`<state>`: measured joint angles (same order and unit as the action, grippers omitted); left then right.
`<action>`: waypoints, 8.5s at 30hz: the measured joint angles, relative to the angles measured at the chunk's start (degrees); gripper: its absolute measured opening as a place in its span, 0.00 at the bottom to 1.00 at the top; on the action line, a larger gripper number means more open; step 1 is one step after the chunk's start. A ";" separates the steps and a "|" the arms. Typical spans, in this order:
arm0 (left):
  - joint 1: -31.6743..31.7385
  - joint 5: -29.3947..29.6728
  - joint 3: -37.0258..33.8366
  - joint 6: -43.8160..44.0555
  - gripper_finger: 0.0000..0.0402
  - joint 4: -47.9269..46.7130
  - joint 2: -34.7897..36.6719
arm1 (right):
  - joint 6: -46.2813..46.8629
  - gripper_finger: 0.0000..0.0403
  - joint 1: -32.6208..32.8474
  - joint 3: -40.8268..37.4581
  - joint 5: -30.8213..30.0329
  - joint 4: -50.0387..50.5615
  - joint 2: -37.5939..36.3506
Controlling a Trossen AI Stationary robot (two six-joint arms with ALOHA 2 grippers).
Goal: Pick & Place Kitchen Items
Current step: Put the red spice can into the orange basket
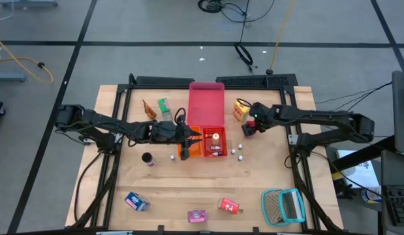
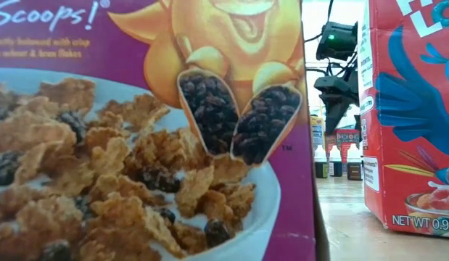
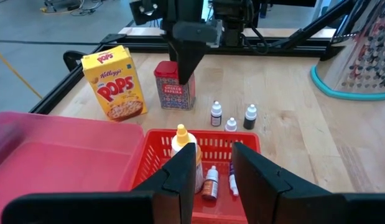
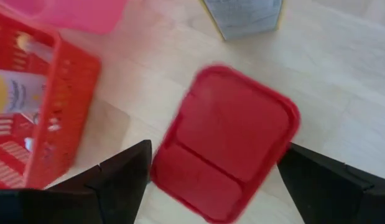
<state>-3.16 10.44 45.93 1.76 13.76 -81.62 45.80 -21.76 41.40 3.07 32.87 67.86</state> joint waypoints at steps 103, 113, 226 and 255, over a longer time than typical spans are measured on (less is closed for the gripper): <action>-0.17 -16.41 0.24 11.05 0.74 13.57 -0.98 | -27.46 0.51 28.24 19.98 3.01 -27.63 9.92; -0.11 -17.08 0.13 12.52 0.74 15.29 -3.32 | -28.76 0.51 28.13 19.91 3.16 -29.87 12.02; 8.81 -0.34 -22.85 0.56 0.46 54.71 -19.32 | -31.11 0.63 25.88 20.20 4.20 -21.43 13.15; 9.51 1.11 -22.81 -1.76 0.63 53.34 -19.08 | -31.11 0.63 25.88 20.20 4.22 -21.36 13.15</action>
<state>6.35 11.54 23.12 0.00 67.10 -100.71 14.69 4.12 61.60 7.29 11.51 81.01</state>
